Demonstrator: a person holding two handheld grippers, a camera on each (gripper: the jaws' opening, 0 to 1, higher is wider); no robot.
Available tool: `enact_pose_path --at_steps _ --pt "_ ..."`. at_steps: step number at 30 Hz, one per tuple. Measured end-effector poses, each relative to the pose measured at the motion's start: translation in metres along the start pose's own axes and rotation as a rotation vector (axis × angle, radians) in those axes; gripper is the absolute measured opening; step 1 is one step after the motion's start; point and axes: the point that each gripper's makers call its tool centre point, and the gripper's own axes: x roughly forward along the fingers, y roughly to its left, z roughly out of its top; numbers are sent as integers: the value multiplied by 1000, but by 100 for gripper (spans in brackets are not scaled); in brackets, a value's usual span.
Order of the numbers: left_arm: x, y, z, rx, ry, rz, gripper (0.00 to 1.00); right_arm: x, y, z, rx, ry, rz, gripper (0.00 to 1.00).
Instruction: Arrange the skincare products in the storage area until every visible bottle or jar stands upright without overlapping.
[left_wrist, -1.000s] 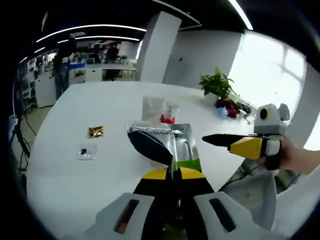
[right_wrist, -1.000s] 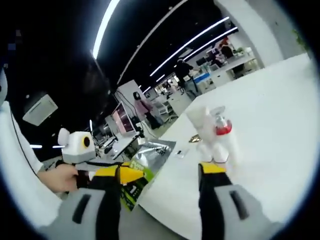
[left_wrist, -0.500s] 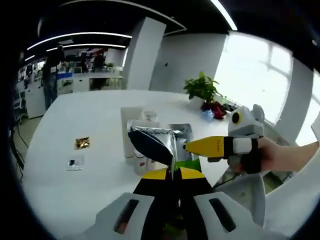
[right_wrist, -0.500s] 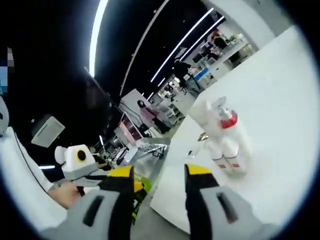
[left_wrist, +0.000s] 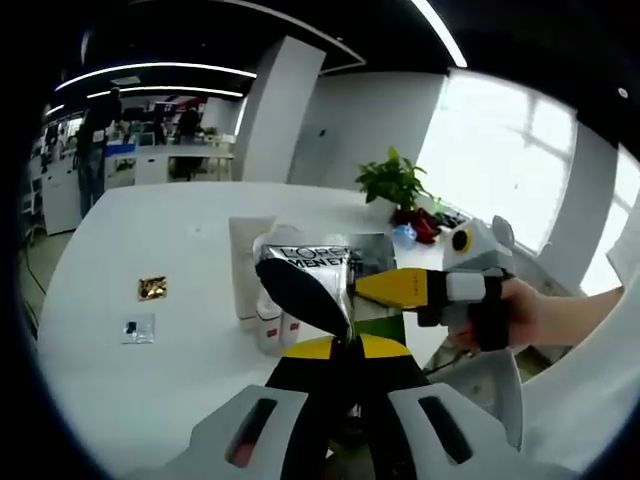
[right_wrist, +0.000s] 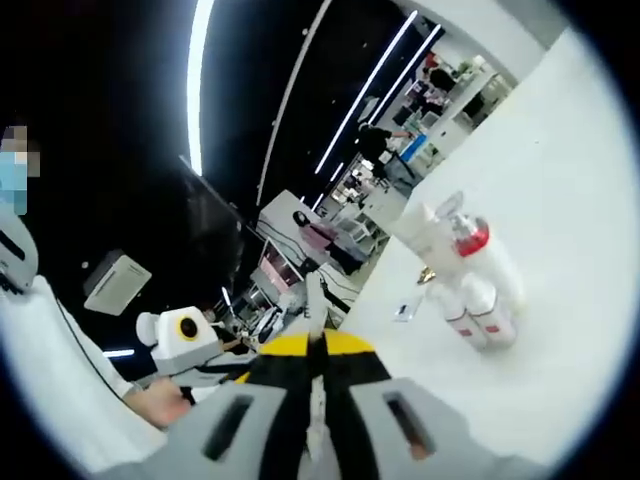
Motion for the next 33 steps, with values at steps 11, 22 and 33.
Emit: enact_pose_path --at_steps 11,22,33 --pt "0 13 -9 -23 36 8 19 0 1 -6 29 -11 23 1" --pt "3 16 -20 -80 80 -30 41 -14 -6 5 54 -35 13 1" --pt "5 19 -19 -108 85 -133 48 -16 17 11 102 -19 138 1"
